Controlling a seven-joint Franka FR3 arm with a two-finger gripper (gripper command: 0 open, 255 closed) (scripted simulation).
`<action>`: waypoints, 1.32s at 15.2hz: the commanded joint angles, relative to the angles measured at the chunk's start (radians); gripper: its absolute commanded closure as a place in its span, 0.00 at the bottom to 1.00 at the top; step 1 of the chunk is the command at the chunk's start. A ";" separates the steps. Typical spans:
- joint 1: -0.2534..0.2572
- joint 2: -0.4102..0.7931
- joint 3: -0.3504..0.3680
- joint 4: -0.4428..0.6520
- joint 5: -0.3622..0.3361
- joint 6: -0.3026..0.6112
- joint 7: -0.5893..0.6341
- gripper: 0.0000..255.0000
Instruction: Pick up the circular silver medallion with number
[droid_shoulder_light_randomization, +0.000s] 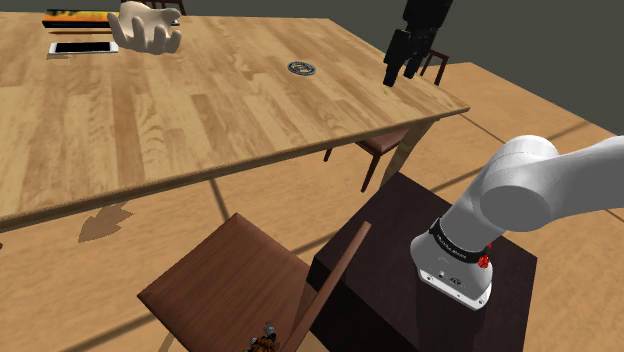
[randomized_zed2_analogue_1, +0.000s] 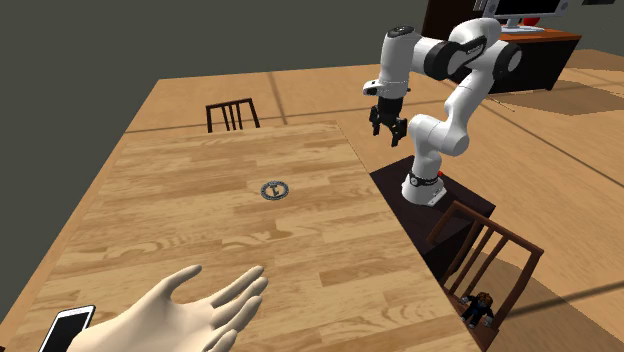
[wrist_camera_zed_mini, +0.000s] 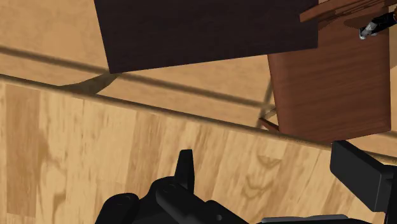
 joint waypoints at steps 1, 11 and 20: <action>0.000 0.000 0.000 0.000 0.000 0.000 0.000 0.00; 0.044 0.326 -0.200 0.164 -0.089 0.173 -0.421 0.00; 0.089 0.687 -0.318 0.443 -0.022 0.253 -0.801 0.00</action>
